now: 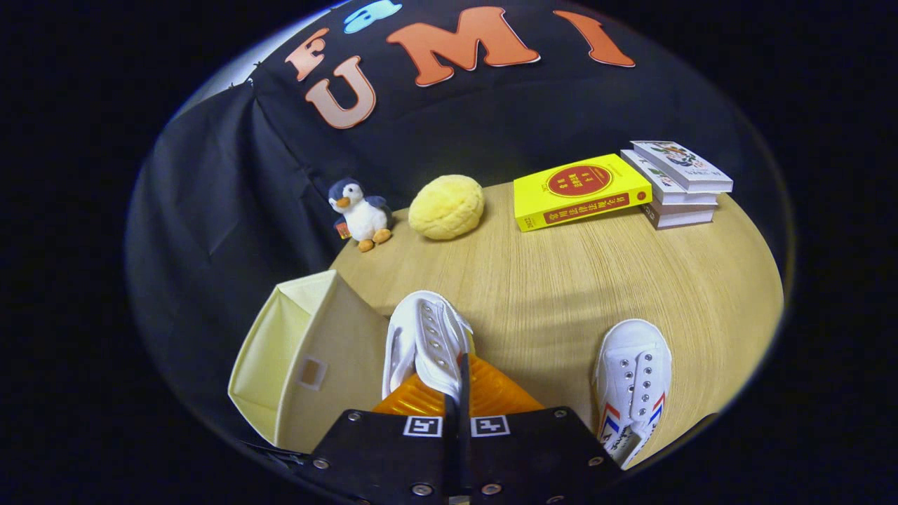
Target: Open the storage box then place both shoes into the box .Put the left shoe in first, then the right shoe, with the right side of both shoes facing outward in a uniform manner.
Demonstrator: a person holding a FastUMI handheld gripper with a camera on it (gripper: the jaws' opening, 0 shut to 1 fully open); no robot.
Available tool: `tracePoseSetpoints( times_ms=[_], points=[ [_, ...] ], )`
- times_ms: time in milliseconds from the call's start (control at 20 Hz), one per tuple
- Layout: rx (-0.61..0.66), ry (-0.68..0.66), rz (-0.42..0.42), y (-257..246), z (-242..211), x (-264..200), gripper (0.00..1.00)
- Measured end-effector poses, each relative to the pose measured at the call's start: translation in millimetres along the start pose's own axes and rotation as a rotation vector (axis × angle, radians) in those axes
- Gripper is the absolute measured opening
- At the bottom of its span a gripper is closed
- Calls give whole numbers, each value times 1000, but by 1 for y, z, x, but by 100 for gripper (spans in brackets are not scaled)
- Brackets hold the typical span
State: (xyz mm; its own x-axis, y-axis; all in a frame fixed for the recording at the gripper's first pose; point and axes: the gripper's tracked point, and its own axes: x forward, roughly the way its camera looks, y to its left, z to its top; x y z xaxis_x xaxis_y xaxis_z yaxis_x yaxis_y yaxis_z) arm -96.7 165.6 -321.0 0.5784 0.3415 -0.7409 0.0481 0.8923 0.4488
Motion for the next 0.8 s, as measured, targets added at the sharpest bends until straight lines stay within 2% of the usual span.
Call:
tracePoseSetpoints(
  times_ms=[200, 350, 800],
  points=[
    [27, -49, 44, 46, 37, -22, 0],
    [47, -38, 74, 83, 47, -28, 0],
    [29, 84, 125, 189, 13, 3, 1]
  ],
)
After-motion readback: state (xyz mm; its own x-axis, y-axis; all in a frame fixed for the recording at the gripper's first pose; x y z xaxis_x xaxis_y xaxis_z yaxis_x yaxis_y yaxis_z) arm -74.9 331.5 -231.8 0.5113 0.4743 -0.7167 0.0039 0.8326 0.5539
